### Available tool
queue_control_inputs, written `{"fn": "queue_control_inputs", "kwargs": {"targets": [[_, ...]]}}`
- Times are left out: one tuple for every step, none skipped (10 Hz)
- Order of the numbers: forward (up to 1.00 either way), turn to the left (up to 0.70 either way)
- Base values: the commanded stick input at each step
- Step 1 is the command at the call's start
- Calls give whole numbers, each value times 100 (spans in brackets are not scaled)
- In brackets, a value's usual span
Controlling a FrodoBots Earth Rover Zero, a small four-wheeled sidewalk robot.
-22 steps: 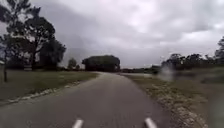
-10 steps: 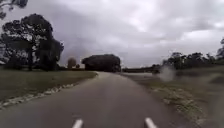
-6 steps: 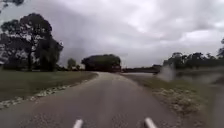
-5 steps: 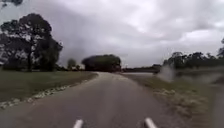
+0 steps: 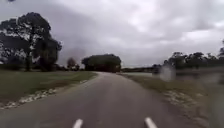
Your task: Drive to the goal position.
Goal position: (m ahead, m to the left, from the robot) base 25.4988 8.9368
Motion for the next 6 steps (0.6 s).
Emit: {"fn": "queue_control_inputs", "kwargs": {"targets": [[84, 3], [84, 3], [84, 3], [84, 3], [84, 3], [84, 3]]}}
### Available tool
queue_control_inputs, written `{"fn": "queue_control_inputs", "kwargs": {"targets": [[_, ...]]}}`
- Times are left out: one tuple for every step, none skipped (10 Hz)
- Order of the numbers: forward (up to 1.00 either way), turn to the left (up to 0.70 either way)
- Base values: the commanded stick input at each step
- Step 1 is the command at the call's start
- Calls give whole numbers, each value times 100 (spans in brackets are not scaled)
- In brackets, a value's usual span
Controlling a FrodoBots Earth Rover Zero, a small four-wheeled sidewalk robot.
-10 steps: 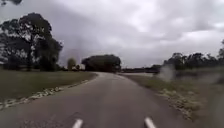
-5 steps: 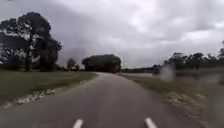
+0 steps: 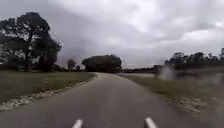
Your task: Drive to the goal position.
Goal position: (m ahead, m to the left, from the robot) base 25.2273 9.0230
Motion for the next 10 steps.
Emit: {"fn": "queue_control_inputs", "kwargs": {"targets": [[84, 3], [84, 3], [84, 3], [84, 3], [84, 3], [84, 3], [84, 3], [84, 3], [84, 3], [84, 3]]}}
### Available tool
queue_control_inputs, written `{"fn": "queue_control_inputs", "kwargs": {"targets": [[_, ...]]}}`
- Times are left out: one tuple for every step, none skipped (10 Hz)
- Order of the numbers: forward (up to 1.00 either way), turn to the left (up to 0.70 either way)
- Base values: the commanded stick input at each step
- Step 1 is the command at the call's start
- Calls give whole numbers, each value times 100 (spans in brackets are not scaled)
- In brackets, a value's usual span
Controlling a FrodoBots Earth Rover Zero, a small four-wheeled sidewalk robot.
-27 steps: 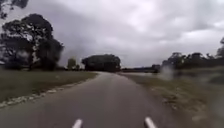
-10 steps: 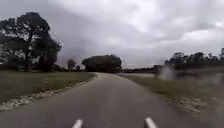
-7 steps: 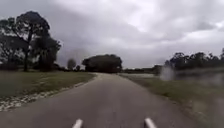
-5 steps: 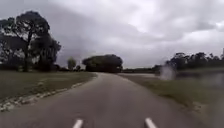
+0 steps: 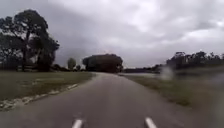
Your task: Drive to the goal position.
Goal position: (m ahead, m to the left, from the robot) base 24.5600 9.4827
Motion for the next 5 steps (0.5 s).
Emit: {"fn": "queue_control_inputs", "kwargs": {"targets": [[84, 3], [84, 3], [84, 3], [84, 3], [84, 3]]}}
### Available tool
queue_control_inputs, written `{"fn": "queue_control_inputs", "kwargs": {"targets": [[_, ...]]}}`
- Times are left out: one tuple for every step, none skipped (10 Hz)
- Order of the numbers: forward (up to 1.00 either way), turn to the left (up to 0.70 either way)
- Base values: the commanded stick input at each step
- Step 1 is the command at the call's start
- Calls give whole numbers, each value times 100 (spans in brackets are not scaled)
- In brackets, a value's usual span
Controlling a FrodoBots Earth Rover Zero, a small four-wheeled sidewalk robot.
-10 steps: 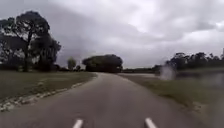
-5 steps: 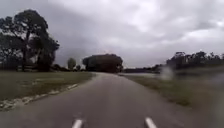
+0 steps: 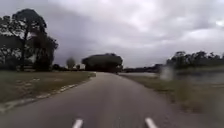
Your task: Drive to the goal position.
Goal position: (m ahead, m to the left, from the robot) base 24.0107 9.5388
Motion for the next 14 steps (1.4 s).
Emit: {"fn": "queue_control_inputs", "kwargs": {"targets": [[84, 3], [84, 3], [84, 3], [84, 3], [84, 3], [84, 3], [84, 3], [84, 3], [84, 3], [84, 3], [84, 3], [84, 3], [84, 3], [84, 3]]}}
